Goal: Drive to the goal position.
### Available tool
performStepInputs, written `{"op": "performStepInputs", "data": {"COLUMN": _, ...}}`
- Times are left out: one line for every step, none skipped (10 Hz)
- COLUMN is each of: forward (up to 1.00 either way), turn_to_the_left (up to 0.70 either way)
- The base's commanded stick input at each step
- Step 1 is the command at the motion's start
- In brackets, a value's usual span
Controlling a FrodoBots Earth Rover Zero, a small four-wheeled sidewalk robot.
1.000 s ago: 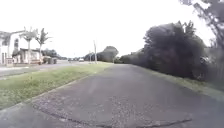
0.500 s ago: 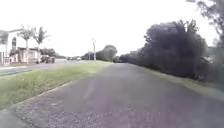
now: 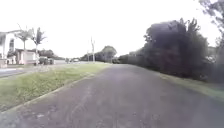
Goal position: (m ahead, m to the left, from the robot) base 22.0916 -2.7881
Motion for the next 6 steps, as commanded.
{"op": "performStepInputs", "data": {"forward": 0.7, "turn_to_the_left": 0.01}}
{"op": "performStepInputs", "data": {"forward": 0.7, "turn_to_the_left": 0.01}}
{"op": "performStepInputs", "data": {"forward": 0.7, "turn_to_the_left": 0.02}}
{"op": "performStepInputs", "data": {"forward": 0.7, "turn_to_the_left": 0.02}}
{"op": "performStepInputs", "data": {"forward": 0.7, "turn_to_the_left": 0.0}}
{"op": "performStepInputs", "data": {"forward": 0.7, "turn_to_the_left": 0.02}}
